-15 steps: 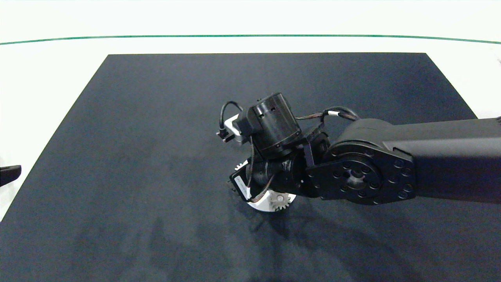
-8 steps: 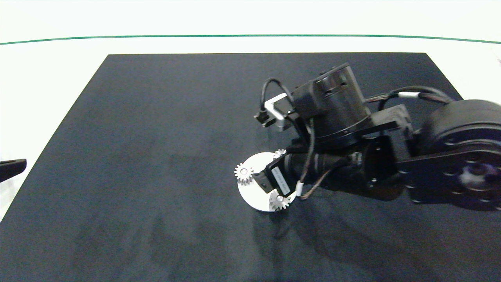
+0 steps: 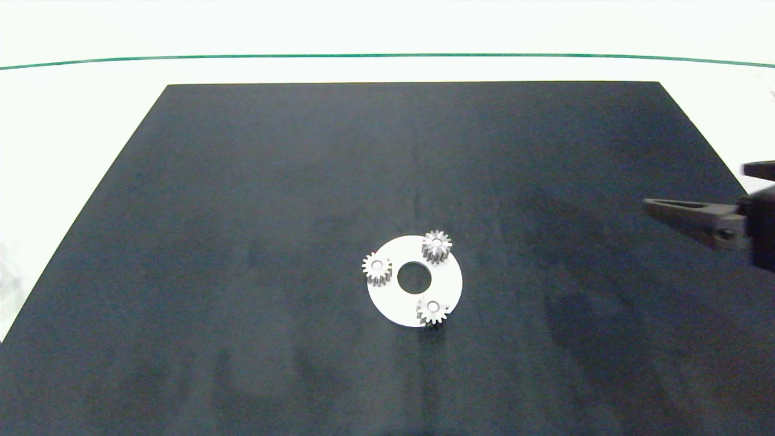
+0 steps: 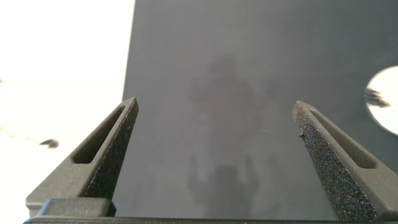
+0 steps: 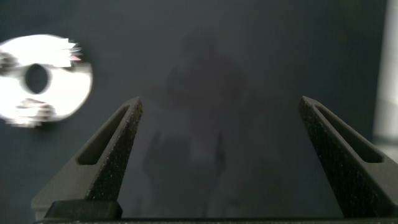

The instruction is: Install three planetary gears onto the carrier pins

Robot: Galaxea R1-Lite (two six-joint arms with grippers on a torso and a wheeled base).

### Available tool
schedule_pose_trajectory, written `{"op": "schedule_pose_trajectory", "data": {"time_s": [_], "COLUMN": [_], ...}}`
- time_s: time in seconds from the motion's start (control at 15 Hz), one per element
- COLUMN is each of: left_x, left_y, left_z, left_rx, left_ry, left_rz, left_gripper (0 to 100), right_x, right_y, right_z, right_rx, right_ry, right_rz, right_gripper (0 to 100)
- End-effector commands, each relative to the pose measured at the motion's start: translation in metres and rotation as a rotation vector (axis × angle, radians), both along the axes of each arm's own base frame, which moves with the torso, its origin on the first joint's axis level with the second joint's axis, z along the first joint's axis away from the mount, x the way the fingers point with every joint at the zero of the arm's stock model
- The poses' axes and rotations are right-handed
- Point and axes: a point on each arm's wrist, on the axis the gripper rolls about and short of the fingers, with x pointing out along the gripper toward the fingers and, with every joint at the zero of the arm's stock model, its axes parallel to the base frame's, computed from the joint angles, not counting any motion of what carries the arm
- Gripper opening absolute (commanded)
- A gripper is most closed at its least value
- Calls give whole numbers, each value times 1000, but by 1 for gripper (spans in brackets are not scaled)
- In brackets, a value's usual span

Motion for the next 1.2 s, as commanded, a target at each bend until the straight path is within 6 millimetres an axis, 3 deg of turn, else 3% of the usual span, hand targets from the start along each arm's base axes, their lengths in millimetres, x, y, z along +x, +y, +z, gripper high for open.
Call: {"op": "schedule_pose_trajectory", "data": {"time_s": [0.07, 0.4, 0.53, 0.87, 1.2], "left_x": [-45, -93, -110, -101, -83], "left_y": [-4, -15, -21, -22, -20], "left_z": [-9, -26, -49, -82, -77], "left_rx": [9, 27, 39, 12, -9], "left_ry": [-70, -167, -168, -84, -87], "left_rz": [106, 199, 227, 20, -105], "left_gripper": [100, 100, 100, 100, 100], "right_x": [-97, -175, -195, -225, -225], "right_y": [-76, -95, -99, -90, -88], "right_z": [-28, -41, -46, -76, -128], "right_rx": [28, -40, -31, -32, -41], "right_ry": [-173, -387, -448, -527, -507], "right_rz": [-249, -446, -493, -689, -701], "right_gripper": [100, 100, 100, 100, 100]}}
